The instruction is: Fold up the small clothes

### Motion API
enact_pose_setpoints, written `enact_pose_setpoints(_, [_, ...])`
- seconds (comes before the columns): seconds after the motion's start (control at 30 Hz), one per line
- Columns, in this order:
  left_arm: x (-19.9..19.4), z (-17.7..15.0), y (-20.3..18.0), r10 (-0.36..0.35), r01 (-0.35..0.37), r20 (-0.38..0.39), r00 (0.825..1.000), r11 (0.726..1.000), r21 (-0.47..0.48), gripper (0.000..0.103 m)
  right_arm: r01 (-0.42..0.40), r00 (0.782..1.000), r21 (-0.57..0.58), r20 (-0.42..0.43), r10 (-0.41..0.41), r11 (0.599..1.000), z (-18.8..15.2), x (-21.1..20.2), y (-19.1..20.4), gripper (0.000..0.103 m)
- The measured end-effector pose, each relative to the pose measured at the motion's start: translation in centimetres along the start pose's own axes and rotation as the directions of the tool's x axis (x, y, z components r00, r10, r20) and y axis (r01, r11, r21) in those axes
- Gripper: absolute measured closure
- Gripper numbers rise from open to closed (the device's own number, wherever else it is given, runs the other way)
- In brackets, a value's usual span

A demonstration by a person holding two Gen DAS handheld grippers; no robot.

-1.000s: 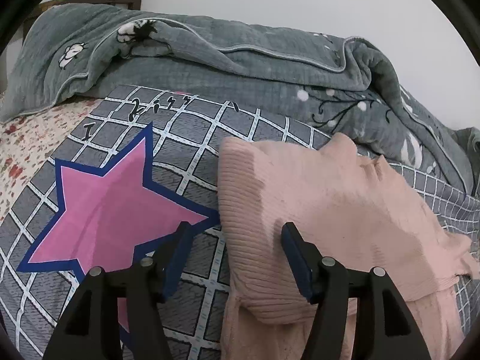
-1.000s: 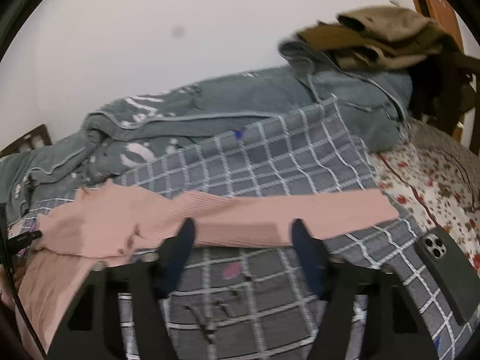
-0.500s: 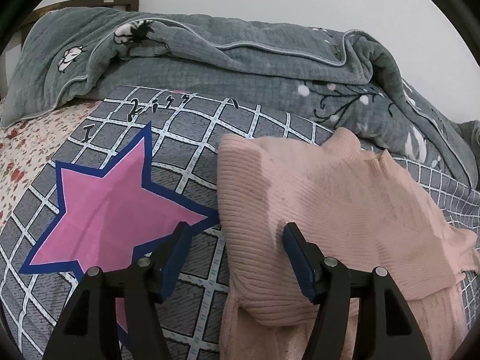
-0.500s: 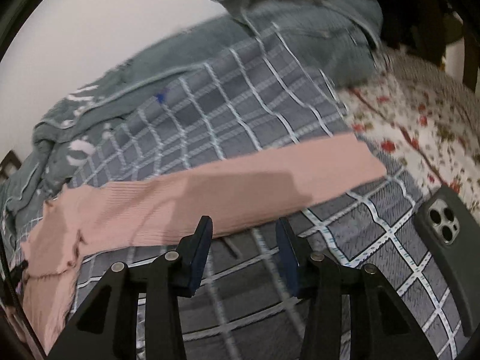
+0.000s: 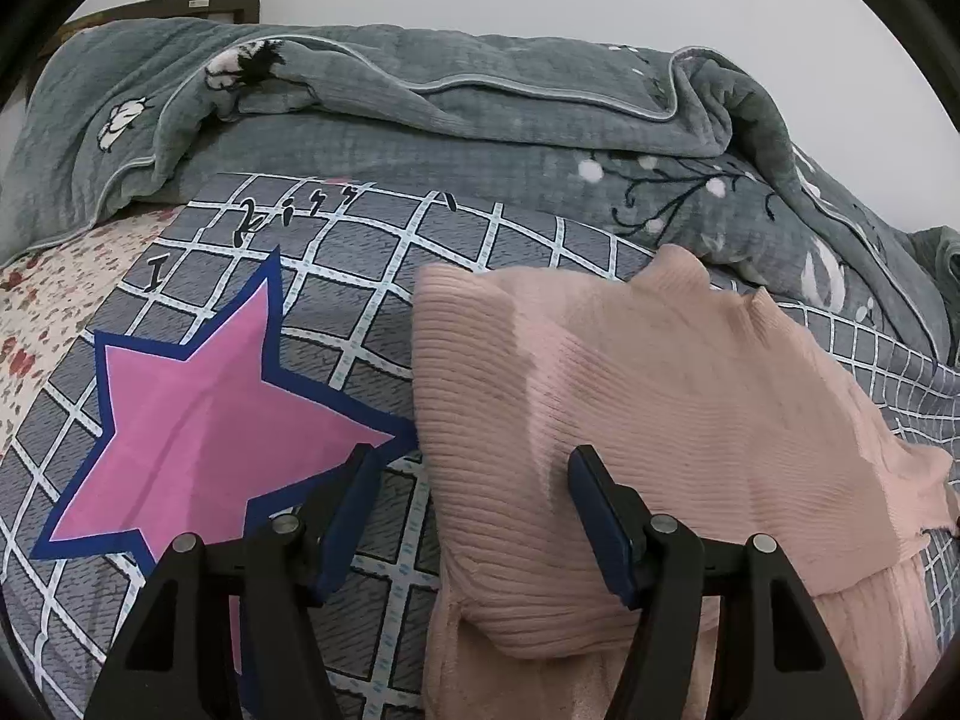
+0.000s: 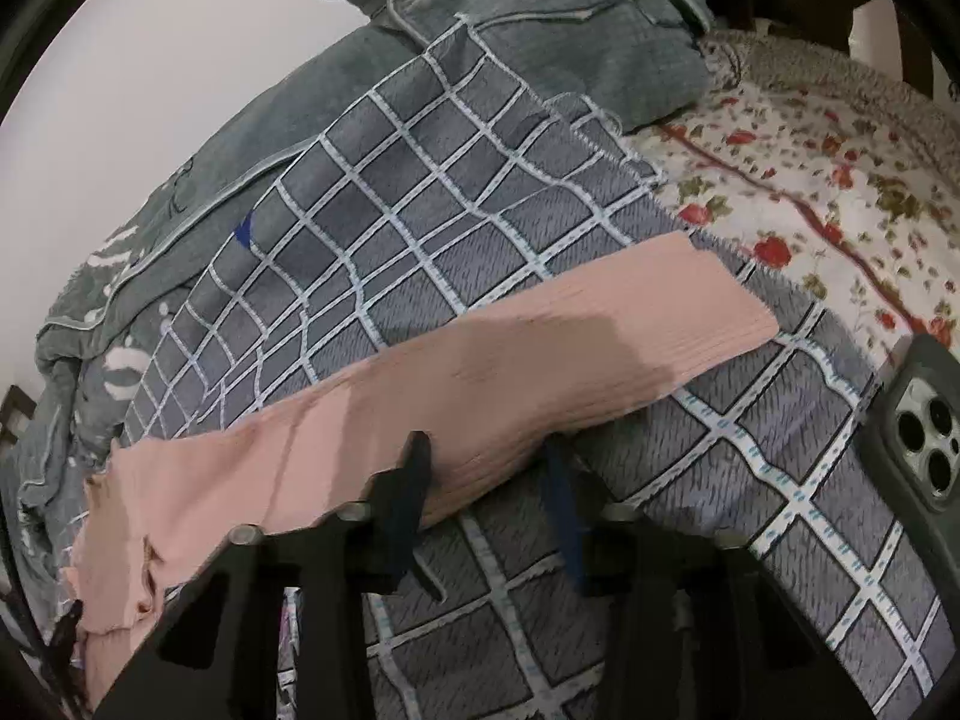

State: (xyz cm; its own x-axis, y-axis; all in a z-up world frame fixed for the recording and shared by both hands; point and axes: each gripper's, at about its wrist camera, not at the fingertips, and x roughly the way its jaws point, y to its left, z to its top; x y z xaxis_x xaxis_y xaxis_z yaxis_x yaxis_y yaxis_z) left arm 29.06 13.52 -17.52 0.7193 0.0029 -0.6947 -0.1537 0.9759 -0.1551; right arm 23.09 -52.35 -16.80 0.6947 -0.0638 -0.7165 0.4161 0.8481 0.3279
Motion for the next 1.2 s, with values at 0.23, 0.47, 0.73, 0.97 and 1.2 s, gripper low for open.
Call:
enact_pose_setpoints(0.23, [-0.4,0.1,0.3,-0.027,0.027,0.006,1.000,1.000,-0.014,0.039,0.016,0.974,-0.126,0.224,0.013,0.992,-0.5,-4.5,3.1,0.098])
enact_pose_setpoints(0.47, [-2.0,-0.3,3.7,-0.204,0.206,0.032,0.978,0.965,-0.160,0.029,0.093,0.938,-0.286,0.346,0.012,0.954,-2.1,-8.8,10.1,0.098])
enact_pose_setpoints(0.73, [-4.1,-0.9,8.9,-0.194,0.204,0.065,0.979,0.930,-0.306,0.026,0.000,0.921,-0.515,0.333,0.200,0.857,-4.5,-13.0,26.9,0.098])
enact_pose_setpoints(0.97, [-4.3,-2.0,10.8,-0.243,0.256,0.081,0.967,0.908,-0.331,0.026,-0.311,0.916,-0.584,0.026,0.401,0.750,-13.1,-9.5,42.5,0.098])
enact_pose_setpoints(1.2, [-4.9,-2.3,10.6,-0.229,0.249,0.099,0.968,0.917,-0.311,0.026,-0.483,0.867,-0.567,-0.204,0.454,0.667,-20.4,-6.5,45.8,0.059])
